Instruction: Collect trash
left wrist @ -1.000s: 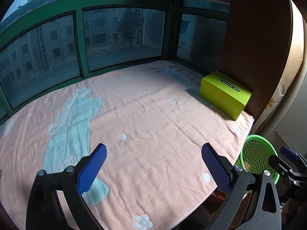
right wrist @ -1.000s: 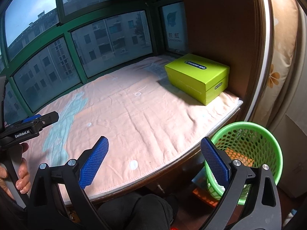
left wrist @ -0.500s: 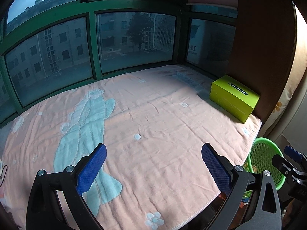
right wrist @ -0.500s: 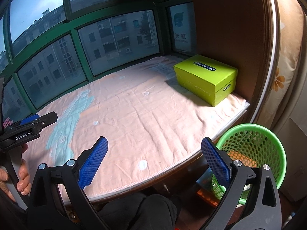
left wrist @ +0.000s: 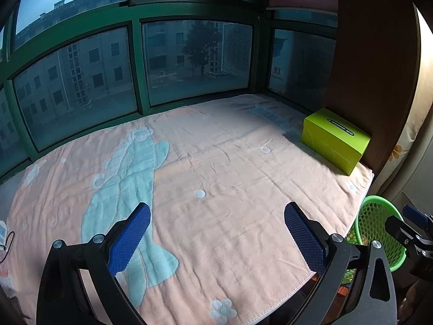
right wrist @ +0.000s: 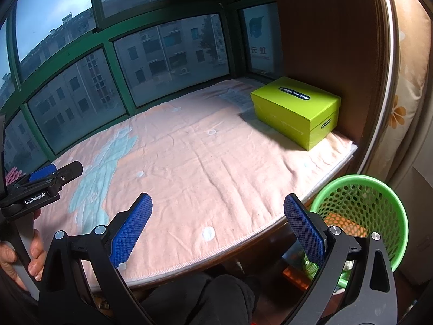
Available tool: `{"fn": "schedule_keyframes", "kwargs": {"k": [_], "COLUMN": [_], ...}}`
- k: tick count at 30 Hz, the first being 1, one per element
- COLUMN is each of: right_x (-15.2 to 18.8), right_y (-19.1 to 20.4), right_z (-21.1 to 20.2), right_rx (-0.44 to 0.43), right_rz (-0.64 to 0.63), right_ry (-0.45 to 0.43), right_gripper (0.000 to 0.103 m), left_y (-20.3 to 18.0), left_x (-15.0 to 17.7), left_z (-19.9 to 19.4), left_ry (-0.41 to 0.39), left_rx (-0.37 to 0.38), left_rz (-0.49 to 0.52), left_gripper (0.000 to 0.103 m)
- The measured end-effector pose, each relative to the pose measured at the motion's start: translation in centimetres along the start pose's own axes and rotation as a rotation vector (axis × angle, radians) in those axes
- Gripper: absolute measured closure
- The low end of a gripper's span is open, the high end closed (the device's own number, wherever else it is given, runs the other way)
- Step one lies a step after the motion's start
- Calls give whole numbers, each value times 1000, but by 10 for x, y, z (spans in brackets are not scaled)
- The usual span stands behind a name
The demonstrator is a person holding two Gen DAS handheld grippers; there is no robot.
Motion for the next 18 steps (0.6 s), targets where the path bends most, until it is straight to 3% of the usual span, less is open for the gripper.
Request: {"fn": "schedule_keyframes", "kwargs": {"k": [18], "right_x": [0], "right_y": [1], "right_z": [1], "right_rx": [-8], "right_rz": [2], "right_ry": [4], "right_gripper": [6], "left_y": [0], "left_x": [1], "left_z": [-2], "left_ry": [-3], "left_rx": [-17], "left_rz": [-9], "left_gripper": [7]}}
Point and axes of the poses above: each gripper's, at about its wrist camera, not at the fingertips, and z roughly the way its jaws point, y to its left, x to its underside, the point moved 1 cm from there along z, roughly the way its jaws point, and after that the axes turned 15 degrees about z, right-handed, at the moved point
